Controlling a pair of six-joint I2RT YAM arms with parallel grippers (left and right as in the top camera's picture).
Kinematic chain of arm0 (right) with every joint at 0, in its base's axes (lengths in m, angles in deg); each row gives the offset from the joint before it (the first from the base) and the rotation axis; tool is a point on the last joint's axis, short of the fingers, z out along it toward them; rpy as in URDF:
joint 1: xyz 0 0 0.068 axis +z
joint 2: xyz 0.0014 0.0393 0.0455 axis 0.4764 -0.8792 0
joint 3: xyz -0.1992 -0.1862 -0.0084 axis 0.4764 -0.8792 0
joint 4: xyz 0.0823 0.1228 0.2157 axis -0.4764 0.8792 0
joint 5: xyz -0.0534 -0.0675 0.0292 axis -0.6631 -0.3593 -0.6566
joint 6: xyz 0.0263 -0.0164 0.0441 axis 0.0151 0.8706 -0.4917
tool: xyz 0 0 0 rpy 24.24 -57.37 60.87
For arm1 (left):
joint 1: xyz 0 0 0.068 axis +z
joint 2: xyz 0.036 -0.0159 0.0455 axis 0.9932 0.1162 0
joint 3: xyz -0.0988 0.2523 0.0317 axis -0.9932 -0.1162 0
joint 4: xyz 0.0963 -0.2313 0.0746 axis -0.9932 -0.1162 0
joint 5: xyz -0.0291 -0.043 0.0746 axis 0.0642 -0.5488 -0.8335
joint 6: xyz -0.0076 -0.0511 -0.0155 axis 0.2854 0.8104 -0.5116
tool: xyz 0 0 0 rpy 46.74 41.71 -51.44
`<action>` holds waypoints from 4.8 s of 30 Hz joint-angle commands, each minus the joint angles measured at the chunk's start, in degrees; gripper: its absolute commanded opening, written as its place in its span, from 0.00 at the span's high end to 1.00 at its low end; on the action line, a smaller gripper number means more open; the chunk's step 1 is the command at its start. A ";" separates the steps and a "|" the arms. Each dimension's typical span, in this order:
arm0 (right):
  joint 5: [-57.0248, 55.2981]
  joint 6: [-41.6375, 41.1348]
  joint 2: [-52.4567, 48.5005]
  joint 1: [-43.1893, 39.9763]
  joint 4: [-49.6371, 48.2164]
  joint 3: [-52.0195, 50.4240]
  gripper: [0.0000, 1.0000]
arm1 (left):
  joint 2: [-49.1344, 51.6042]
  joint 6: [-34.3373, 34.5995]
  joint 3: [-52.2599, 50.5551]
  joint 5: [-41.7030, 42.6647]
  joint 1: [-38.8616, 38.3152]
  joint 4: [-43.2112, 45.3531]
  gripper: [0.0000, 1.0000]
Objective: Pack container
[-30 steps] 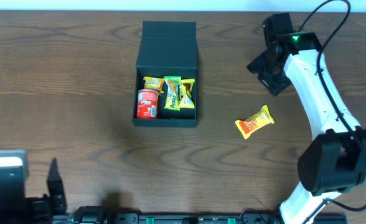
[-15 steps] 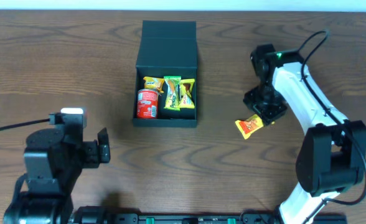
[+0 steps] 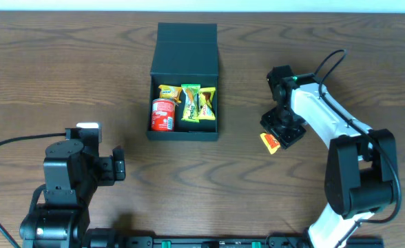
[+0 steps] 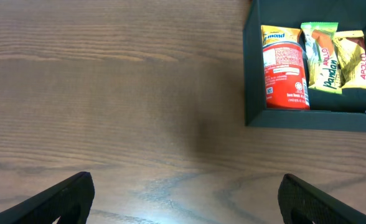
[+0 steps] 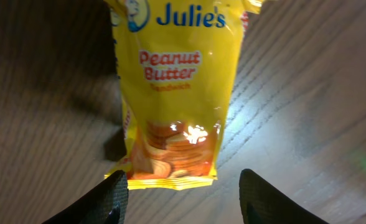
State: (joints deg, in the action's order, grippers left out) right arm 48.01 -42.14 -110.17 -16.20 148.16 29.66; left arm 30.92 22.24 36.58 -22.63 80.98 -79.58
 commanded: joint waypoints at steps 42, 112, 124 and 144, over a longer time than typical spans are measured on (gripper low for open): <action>1.49 37.20 0.44 -1.86 -28.55 -6.21 0.43 | -0.33 0.39 -0.28 -1.07 0.20 0.90 0.04; -0.72 46.16 0.37 -5.03 -28.70 -2.49 0.75 | -0.33 0.39 -0.28 -1.53 0.20 1.84 0.05; -0.20 57.94 0.37 0.02 -17.94 16.24 0.76 | -0.33 0.37 -0.28 -4.55 0.20 3.08 0.05; -9.01 48.39 0.35 10.82 -16.09 22.73 0.50 | -0.33 0.37 -0.28 -4.70 0.20 3.06 0.04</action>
State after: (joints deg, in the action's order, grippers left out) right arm 44.30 14.16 -110.17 -3.54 131.61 51.28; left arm 30.86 22.24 36.56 -26.70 80.98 -76.52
